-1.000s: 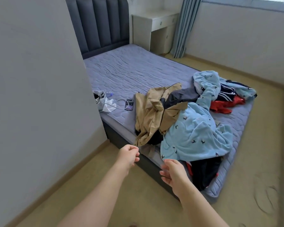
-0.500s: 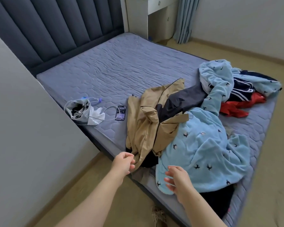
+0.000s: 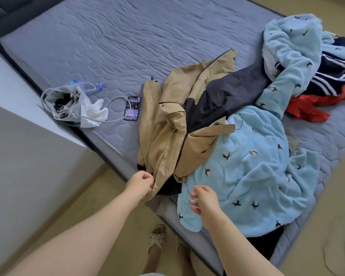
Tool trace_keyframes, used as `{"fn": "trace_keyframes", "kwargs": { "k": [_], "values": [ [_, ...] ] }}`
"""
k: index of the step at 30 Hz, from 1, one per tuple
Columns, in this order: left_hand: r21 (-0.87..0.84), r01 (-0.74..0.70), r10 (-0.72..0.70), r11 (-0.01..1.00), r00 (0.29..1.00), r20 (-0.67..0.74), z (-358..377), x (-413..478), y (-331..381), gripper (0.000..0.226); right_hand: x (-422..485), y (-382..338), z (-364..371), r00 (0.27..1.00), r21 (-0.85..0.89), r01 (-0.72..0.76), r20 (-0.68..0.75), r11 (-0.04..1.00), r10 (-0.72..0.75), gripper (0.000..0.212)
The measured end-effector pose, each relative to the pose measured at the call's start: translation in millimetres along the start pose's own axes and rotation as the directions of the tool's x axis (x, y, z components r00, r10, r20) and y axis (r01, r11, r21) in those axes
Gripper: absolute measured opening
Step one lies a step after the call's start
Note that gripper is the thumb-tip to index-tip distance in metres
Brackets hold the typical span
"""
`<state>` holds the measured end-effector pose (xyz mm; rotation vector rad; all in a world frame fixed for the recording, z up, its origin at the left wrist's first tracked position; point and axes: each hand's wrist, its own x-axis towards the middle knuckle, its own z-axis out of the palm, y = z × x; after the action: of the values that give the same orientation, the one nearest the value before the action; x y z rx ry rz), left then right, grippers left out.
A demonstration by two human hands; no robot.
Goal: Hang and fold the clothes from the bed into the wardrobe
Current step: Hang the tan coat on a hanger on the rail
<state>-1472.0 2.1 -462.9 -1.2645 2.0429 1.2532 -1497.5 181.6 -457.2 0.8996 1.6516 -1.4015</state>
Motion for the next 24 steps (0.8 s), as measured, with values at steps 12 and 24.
{"fn": "trace_keyframes", "kwargs": {
  "k": [12,24],
  "values": [
    [0.291,0.072,-0.119,0.954,0.981,0.151,65.2,81.3,-16.3,0.029,57.9,-5.3,14.6,0.996,0.088,-0.087,-0.023,0.992,0.089,0.015],
    [0.014,0.083,-0.084,0.996,0.981,0.177,64.9,81.0,-39.2,0.062,61.6,-0.8,26.0,0.996,0.044,-0.092,-0.017,0.995,0.093,0.013]
  ]
}}
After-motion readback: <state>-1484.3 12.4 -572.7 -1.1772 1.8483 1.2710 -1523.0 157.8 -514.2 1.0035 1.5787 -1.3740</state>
